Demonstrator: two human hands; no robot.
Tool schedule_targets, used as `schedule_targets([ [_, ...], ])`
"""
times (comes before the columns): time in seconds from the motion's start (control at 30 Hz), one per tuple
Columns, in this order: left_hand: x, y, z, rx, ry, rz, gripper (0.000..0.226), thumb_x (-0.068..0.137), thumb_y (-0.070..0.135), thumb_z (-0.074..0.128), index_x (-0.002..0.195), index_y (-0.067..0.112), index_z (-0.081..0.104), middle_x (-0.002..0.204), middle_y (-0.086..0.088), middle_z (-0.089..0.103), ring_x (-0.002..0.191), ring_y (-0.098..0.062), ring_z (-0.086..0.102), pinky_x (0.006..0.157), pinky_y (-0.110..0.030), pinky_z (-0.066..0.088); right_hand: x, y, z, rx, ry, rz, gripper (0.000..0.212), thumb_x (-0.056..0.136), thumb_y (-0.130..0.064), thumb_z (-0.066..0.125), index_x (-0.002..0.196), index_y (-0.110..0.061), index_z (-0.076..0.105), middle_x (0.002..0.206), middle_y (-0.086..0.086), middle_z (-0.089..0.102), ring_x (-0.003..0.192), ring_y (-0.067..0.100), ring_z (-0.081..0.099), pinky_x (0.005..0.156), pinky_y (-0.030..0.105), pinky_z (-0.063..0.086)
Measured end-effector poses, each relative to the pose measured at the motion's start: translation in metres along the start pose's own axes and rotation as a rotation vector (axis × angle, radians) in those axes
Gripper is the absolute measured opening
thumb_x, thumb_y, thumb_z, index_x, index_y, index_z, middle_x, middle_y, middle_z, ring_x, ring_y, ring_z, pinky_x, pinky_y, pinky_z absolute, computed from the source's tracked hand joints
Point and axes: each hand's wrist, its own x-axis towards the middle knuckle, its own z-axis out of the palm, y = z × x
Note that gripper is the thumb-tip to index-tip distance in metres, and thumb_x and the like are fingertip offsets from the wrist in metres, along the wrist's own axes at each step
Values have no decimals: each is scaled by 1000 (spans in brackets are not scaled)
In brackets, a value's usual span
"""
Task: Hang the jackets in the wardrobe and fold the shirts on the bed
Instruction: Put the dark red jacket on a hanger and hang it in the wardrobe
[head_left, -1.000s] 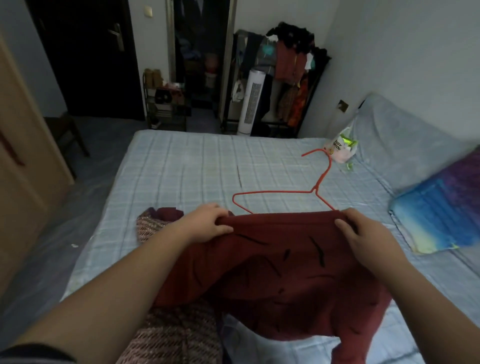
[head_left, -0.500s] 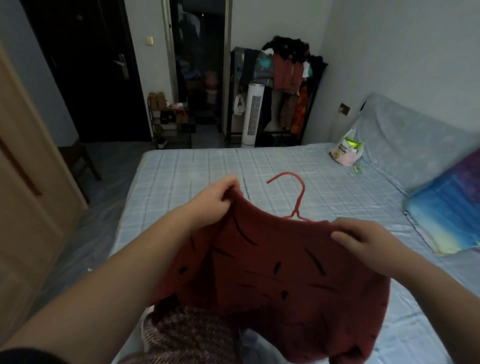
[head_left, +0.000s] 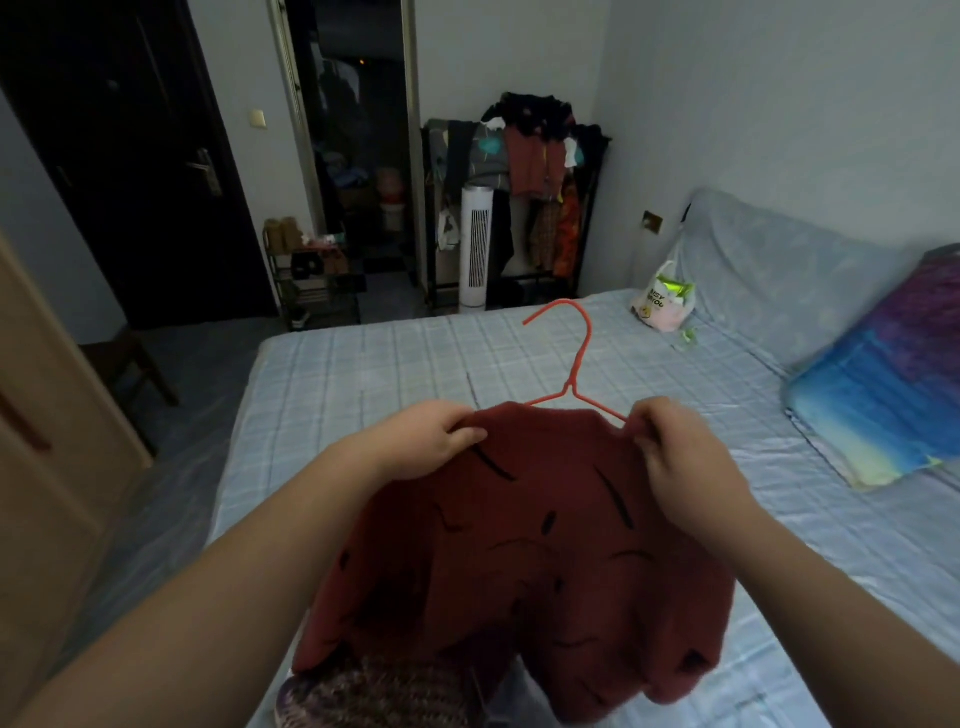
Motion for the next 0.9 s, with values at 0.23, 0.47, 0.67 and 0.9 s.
schedule_targets([
  [0.23,-16,34,-29,-104,333,87,11,97,23,61,99,14,67,88,5,65,82,-6,55,74,-17,41,29,-29,-4,161,21,-68,23,88,-9,63,106,-23,60,97,-6,57,89,11,51,77,25,35],
  [0.47,-47,79,-101,-14,719,131,4,90,29,68,91,29,64,81,13,66,80,-5,62,76,-31,50,72,-20,-74,115,30,-145,18,94,-35,56,110,-29,63,106,-4,65,101,19,61,86,35,46],
  [0.67,-66,153,-168,307,1077,27,12,87,39,66,91,29,62,84,10,63,83,-18,59,72,-36,48,98,-66,-126,150,205,-265,36,97,-47,47,126,-28,42,112,5,64,102,31,60,83,43,49],
  [0.9,-131,213,-207,629,1006,-59,16,91,34,65,97,21,59,89,3,63,83,-23,59,71,-36,46,143,-96,-171,237,149,-399,17,100,-35,46,96,-19,51,89,5,64,86,33,62,72,42,49],
])
